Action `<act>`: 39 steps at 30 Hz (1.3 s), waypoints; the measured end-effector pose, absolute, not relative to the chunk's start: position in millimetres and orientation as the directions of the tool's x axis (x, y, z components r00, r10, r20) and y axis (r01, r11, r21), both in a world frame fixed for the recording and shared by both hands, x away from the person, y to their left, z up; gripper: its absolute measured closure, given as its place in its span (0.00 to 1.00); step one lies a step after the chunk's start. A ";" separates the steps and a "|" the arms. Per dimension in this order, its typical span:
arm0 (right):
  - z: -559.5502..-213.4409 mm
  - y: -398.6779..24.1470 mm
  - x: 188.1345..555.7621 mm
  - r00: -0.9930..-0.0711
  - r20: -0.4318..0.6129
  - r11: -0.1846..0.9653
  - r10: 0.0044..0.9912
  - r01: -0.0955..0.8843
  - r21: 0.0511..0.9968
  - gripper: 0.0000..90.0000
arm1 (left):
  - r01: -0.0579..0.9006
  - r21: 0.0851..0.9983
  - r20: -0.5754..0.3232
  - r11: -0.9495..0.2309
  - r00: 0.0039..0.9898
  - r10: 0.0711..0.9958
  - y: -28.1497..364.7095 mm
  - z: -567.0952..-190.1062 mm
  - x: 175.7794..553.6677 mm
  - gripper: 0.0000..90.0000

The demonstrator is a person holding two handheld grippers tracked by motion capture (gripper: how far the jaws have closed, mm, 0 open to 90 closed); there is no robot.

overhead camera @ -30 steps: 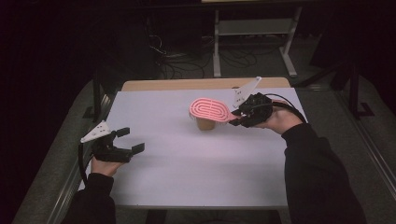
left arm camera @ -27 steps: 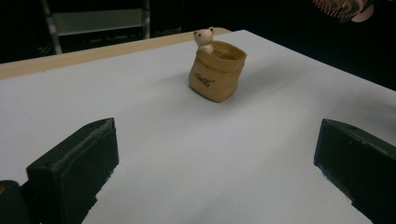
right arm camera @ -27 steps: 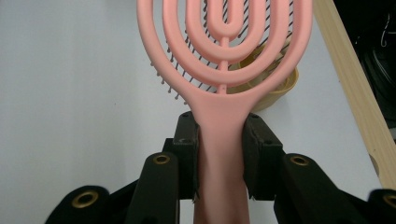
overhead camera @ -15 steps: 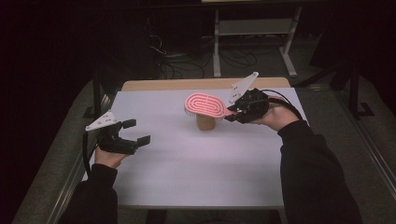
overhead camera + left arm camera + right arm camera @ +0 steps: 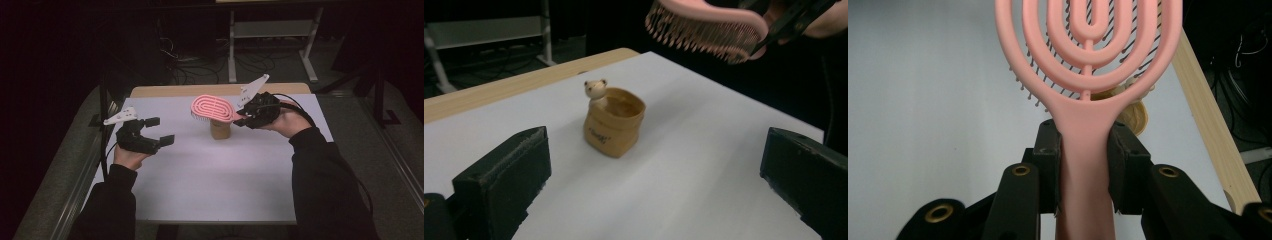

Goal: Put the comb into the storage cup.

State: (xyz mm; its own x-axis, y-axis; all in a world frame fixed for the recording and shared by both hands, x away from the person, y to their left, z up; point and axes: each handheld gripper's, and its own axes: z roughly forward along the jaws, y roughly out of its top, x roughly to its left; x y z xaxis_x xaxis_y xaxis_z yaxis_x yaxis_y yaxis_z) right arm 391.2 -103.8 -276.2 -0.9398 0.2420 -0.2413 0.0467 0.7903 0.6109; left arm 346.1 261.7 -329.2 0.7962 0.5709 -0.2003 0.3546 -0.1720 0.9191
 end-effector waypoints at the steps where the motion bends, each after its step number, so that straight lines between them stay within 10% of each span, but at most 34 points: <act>1: -276.2 -103.8 391.2 -0.940 -0.241 0.790 0.242 0.047 0.611 0.76 | 0.359 0.918 -0.208 -0.167 0.796 0.569 260.1 -328.6 347.3 0.00; 39: -283.0 -78.9 395.2 -0.933 -0.257 0.745 0.252 0.018 0.667 0.76 | 0.460 0.887 -0.377 -0.039 0.771 0.513 195.1 -305.3 379.0 0.06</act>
State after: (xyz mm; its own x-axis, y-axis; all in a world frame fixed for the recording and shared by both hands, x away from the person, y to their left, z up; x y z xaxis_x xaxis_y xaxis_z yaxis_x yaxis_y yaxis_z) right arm 395.2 -78.9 -283.0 -0.9329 0.2524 -0.2570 0.0175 0.7445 0.6674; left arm 379.0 195.1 -305.3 0.7711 0.5132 -0.3769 0.4595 -0.0387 0.8873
